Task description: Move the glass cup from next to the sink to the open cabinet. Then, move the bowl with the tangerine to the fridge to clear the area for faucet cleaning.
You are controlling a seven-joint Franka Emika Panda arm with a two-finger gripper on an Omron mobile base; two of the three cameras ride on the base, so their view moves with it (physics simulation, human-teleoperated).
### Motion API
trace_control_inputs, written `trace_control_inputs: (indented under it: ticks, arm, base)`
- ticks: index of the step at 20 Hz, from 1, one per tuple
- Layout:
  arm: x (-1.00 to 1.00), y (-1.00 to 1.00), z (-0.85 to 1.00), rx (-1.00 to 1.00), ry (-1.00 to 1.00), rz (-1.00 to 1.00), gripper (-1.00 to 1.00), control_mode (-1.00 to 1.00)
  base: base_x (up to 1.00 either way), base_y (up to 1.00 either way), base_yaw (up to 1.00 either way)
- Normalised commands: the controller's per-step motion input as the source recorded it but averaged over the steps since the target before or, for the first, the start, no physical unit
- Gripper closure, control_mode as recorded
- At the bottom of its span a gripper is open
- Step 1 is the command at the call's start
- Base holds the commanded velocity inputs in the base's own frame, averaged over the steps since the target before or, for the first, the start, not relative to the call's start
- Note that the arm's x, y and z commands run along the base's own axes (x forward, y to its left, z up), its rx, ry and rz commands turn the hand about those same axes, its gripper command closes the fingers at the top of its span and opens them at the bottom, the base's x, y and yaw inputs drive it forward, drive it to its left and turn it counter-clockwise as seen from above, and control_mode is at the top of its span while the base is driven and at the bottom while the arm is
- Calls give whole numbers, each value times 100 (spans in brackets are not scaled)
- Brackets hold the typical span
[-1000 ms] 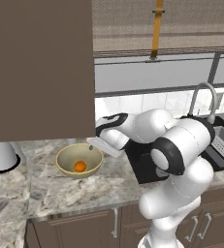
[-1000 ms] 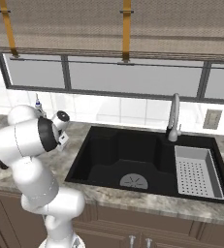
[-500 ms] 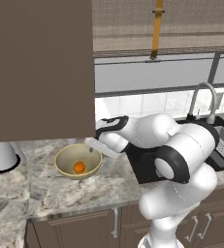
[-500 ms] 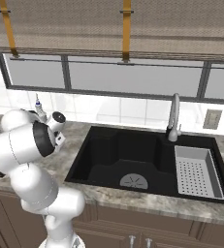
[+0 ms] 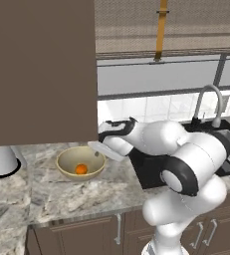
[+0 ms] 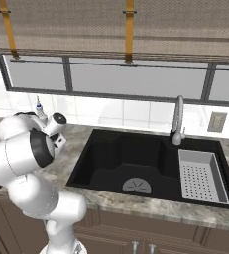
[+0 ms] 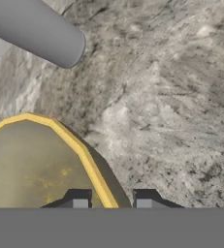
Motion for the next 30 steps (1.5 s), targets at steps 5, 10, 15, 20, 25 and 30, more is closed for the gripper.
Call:
trace_control_inputs:
  ticks: [5,10,15,20,25,30]
  arm:
    - [-33,-3,93,0,-6,0,100,-100]
    - [-28,-19,98,0,-3,-1,100,-100]
    - [-9,-58,64,0,0,-13,100,-100]
    - [-7,-94,42,0,0,-8,100,-100]
    - [-31,-98,36,0,-3,-7,100,-100]
    - [-92,-71,64,5,-10,-23,100,-100]
  base:
    - [0,0,0]
    - [0,0,0]
    - [0,0,0]
    - [0,0,0]
    - [0,0,0]
    - [0,0,0]
